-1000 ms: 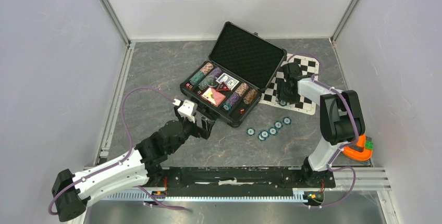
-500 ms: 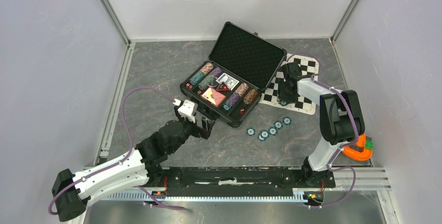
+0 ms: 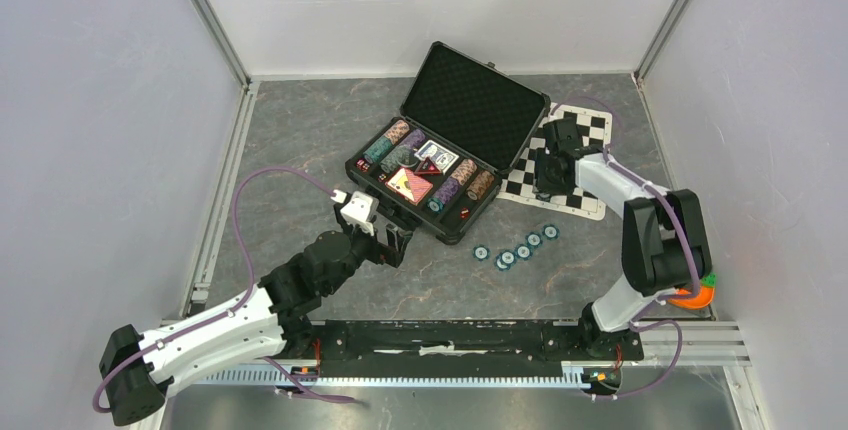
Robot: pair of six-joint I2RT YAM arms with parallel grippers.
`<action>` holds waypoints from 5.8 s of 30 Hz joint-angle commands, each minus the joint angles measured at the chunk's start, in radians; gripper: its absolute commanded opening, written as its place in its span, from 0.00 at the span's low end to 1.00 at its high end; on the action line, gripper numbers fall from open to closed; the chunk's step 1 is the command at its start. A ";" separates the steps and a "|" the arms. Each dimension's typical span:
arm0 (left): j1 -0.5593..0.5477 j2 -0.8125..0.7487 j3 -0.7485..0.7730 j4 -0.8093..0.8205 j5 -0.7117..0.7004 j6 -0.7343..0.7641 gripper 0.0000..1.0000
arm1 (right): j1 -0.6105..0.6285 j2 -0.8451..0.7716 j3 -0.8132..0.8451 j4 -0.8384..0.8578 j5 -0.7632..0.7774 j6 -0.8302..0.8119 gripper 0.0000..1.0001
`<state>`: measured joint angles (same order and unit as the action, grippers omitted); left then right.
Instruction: Pack up texas hold em set
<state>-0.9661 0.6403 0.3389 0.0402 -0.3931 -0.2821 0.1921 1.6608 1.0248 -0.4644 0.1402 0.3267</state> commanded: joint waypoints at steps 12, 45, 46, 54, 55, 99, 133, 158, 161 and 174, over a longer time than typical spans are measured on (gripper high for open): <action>0.003 0.084 0.126 -0.109 -0.021 -0.091 1.00 | 0.100 -0.321 -0.220 0.124 -0.138 -0.121 0.38; 0.228 0.539 0.401 0.214 0.746 -0.592 0.89 | 0.351 -0.734 -0.537 0.493 -0.439 -0.154 0.36; 0.228 0.551 0.407 0.223 0.753 -0.595 0.88 | 0.354 -0.733 -0.537 0.495 -0.450 -0.154 0.36; 0.228 0.580 0.415 0.219 0.769 -0.573 0.92 | 0.381 -0.736 -0.535 0.500 -0.471 -0.155 0.35; 0.228 0.584 0.414 0.219 0.770 -0.570 0.93 | 0.384 -0.734 -0.535 0.501 -0.471 -0.156 0.35; 0.191 0.896 0.544 0.193 0.932 -0.615 0.49 | 0.425 -0.720 -0.516 0.515 -0.510 -0.177 0.35; 0.207 0.761 0.470 0.135 0.782 -0.568 0.02 | 0.428 -0.795 -0.541 0.503 -0.403 -0.156 0.98; 0.225 0.342 0.392 -0.271 0.299 -0.760 0.02 | 0.428 -1.092 -0.705 0.521 0.124 -0.057 0.98; 0.208 0.368 0.413 -0.307 0.260 -0.802 0.02 | 0.428 -1.083 -0.708 0.534 0.103 -0.054 0.98; 0.143 0.595 0.529 -0.324 0.066 -0.850 0.02 | 0.427 -1.099 -0.715 0.535 0.088 -0.056 0.98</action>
<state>-0.8207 1.1873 0.8066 -0.2916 -0.2379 -1.0855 0.6151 0.5701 0.3122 0.0341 0.2279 0.2653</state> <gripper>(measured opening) 0.042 0.979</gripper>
